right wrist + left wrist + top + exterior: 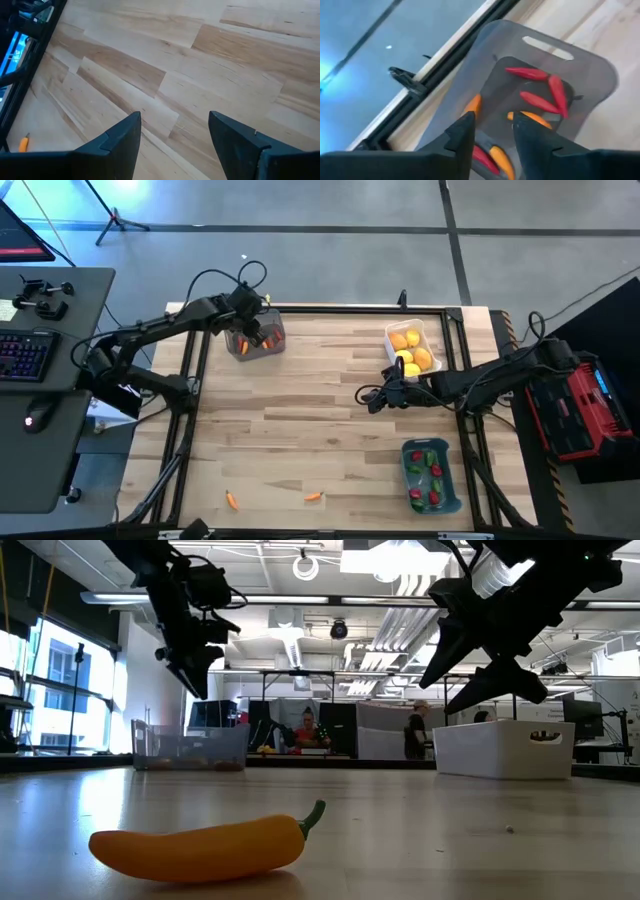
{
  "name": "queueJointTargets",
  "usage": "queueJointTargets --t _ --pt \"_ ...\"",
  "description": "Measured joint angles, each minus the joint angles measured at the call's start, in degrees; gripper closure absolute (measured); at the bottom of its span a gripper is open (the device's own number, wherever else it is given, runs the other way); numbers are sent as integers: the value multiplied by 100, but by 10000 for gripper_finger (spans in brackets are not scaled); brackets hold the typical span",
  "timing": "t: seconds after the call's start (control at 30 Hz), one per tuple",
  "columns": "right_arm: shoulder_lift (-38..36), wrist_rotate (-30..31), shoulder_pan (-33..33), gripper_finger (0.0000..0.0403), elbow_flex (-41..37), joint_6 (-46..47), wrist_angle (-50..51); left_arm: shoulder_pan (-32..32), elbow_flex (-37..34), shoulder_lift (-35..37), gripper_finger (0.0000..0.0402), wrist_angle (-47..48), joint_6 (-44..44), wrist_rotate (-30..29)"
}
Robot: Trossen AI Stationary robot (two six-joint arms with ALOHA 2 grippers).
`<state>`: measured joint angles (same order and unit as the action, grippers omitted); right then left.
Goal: Sort produce into baskets
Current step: Put the yellow chili pepper into the black bin
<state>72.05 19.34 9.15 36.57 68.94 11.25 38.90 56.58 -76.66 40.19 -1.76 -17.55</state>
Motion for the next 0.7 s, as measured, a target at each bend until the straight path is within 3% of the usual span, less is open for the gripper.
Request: queueJointTargets --t 0.17,0.27,0.37,0.43,0.57,0.7 --pt "0 10 2 181 1 -5 7 -82 131 202 238 319 460 865" --pt "0 -34 4 181 1 -102 13 -328 172 489 221 750 1308 1851" --pt "0 -87 63 181 1 -313 36 -1014 -27 922 216 1102 2386 2587" --pt "0 -90 122 181 1 -457 72 -1895 -129 1248 216 1294 2954 2714" --pt "0 -89 227 181 1 -617 280 -4238 -138 1616 217 1523 3954 2746" --pt "0 -89 227 181 1 -627 602 -6425 -126 1453 222 1468 3801 2462"
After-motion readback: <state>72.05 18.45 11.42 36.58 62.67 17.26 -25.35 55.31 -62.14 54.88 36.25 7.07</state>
